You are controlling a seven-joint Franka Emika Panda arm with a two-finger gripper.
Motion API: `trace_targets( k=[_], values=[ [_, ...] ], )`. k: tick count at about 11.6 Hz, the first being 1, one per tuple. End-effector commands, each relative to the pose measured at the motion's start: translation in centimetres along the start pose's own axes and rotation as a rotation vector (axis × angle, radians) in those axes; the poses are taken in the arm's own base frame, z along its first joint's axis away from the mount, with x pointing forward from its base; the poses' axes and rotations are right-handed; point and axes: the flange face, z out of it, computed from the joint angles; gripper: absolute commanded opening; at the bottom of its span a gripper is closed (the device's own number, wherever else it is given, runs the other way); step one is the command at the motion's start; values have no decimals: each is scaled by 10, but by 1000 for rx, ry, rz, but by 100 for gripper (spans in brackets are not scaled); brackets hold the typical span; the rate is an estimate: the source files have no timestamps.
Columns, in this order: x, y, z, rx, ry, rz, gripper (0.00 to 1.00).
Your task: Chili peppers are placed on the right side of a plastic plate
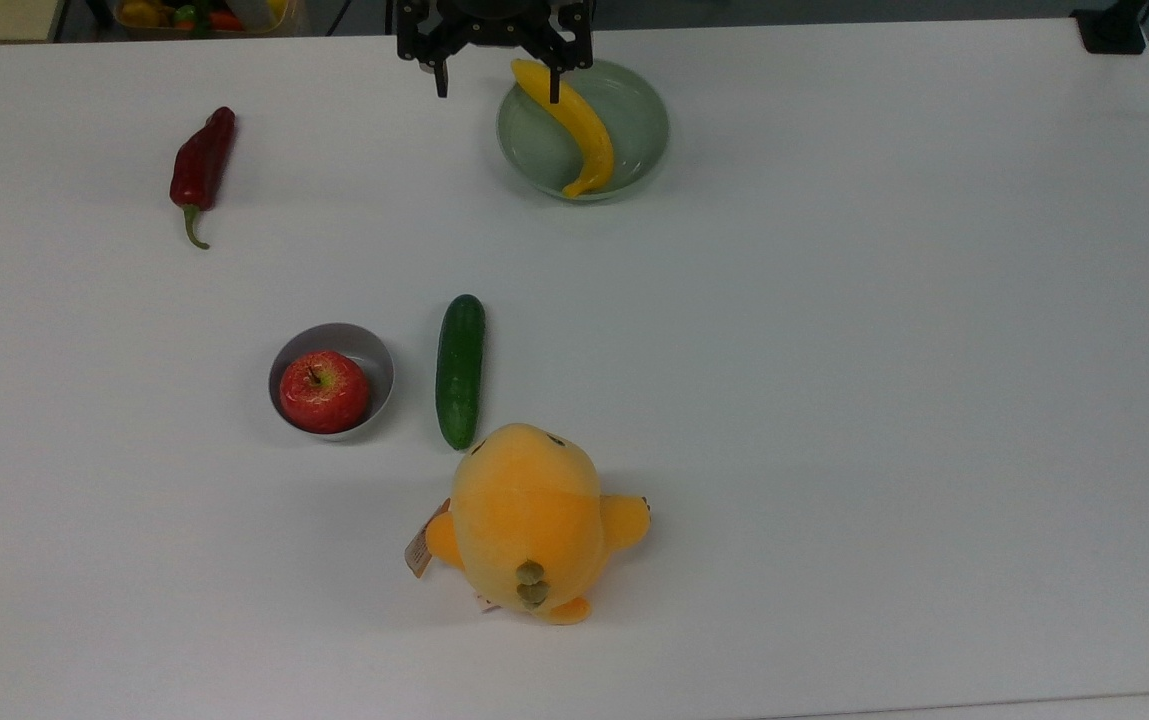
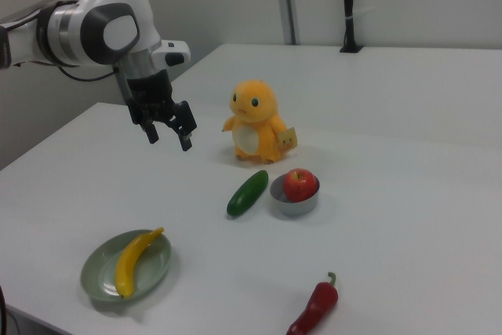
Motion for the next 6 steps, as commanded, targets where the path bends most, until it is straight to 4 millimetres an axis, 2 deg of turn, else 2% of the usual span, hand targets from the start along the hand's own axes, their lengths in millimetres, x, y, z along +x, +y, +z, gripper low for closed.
trace_targets(
  k=[1, 2, 3, 4, 5, 6],
  values=[
    [-11, 27, -1, 16, 0, 25, 100],
    [-12, 28, 16, 8, -9, 13, 100],
    [-18, 32, 20, 3, -21, 14, 100],
    [-22, 47, 12, 4, -11, 40, 100],
    [-20, 63, 19, -1, -22, 66, 100],
    [-21, 97, 23, -27, -28, 90, 100]
  ],
)
